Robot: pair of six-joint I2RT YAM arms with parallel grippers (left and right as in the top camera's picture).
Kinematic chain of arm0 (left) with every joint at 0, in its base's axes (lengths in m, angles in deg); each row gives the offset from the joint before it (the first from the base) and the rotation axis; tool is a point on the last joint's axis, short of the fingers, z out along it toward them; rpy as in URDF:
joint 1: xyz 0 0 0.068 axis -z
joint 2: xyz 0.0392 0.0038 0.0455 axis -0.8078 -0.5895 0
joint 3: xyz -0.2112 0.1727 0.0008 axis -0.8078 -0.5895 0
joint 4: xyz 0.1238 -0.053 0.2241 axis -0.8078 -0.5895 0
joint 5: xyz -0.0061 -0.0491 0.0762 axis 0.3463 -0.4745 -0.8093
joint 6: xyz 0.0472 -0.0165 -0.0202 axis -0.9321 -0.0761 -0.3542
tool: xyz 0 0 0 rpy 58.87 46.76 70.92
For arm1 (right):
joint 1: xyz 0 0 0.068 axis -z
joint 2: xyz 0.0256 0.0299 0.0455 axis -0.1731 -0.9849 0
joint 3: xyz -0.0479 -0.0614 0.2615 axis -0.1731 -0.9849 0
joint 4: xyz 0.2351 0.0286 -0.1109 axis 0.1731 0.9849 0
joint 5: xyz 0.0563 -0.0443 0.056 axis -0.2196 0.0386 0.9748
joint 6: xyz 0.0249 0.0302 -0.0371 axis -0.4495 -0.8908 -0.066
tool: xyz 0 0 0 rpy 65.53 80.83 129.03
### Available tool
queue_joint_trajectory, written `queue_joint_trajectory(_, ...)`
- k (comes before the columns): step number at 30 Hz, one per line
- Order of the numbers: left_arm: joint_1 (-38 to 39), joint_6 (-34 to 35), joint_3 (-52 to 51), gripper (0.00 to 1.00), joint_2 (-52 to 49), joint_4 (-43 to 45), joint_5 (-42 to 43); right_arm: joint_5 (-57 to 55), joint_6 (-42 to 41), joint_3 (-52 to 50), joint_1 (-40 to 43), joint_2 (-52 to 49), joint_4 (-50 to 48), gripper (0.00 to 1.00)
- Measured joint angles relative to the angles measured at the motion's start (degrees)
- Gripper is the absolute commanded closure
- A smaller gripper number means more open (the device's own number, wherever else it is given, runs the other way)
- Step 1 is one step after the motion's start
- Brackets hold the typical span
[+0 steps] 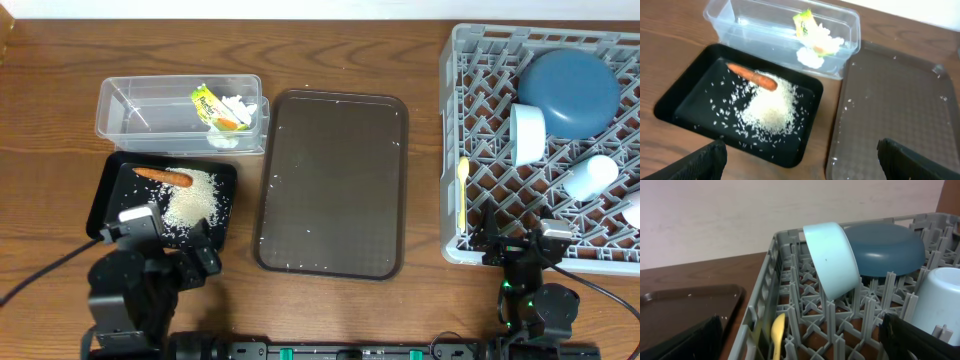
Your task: Sort waste into correct bins and load items into the dishwasher rack
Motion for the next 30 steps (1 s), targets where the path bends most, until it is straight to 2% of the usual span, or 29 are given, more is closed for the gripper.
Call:
queue_joint_trajectory(4,0.00,-0.04,-9.31,0.02,4.44,7.91,0.02,-0.02,0.00,0.00,0.00,0.00,-0.02,0.01)
queue_joint_trajectory(12,0.04,-0.55,-28.81,0.02,14.91,29.55,0.00,0.00,0.04,0.00,0.00,0.00,0.02,0.01)
queue_joint_trajectory(21,0.66,-0.90,-41.18,0.02,22.40,46.62,0.00,-0.02,0.13,0.00,0.00,0.00,-0.04,0.01)
queue_joint_trajectory(30,0.98,-6.97,-42.21,0.02,22.62,47.98,0.04,0.00,0.13,0.00,0.00,0.00,0.00,0.01)
